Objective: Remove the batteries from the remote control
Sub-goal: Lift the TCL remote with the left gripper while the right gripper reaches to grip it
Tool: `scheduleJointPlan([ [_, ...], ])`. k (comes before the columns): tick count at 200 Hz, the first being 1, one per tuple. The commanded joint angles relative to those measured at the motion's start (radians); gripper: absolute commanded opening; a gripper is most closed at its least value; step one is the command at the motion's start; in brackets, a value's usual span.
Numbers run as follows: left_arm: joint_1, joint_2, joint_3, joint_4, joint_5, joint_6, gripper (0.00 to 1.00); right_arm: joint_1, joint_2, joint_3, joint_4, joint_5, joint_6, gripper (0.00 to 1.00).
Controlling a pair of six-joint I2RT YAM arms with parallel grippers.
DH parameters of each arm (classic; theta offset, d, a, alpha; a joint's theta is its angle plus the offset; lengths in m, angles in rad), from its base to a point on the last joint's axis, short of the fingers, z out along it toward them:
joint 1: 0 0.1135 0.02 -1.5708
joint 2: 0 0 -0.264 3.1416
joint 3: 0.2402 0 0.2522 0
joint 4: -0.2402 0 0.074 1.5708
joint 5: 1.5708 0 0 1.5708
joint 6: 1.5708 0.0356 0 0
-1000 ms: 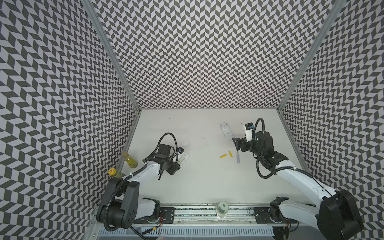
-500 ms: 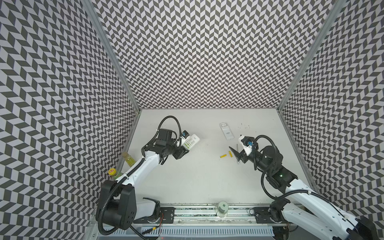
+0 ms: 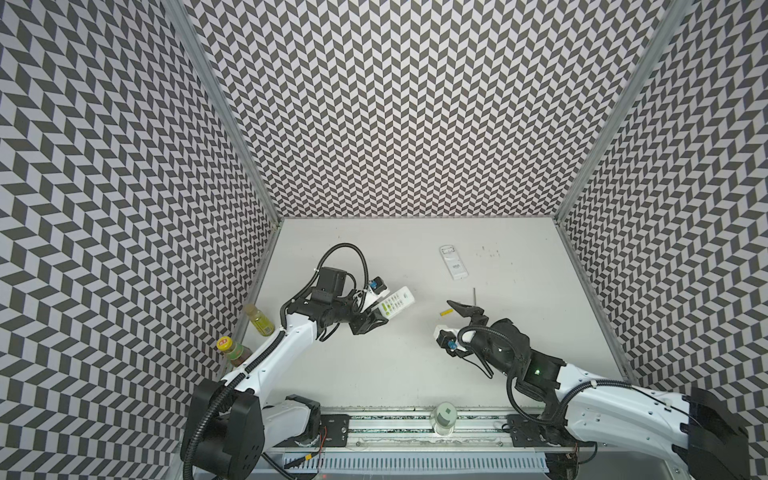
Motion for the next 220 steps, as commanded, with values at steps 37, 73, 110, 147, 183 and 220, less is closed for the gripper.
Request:
scheduleJointPlan([
  [37,-0.003,-0.052,-0.039,-0.056,0.040,0.100,0.17,0.057,0.126,-0.010,0.209,0.150,-0.210,0.79],
  [73,-0.040,-0.040,-0.042,-0.061,0.003,0.119,0.16,0.109,0.224,-0.012,0.322,0.211,-0.277,0.77],
  [110,-0.092,-0.010,-0.030,-0.063,-0.040,0.124,0.17,0.140,0.398,0.022,0.472,0.285,-0.299,0.76],
  [147,-0.114,-0.012,-0.032,-0.057,-0.033,0.115,0.17,0.182,0.535,0.066,0.552,0.329,-0.351,0.75],
  [183,-0.116,-0.010,-0.031,-0.055,-0.050,0.117,0.17,0.178,0.583,0.092,0.585,0.316,-0.377,0.72],
  [220,-0.120,0.000,-0.031,-0.044,-0.036,0.115,0.17,0.178,0.604,0.106,0.578,0.274,-0.349,0.60],
])
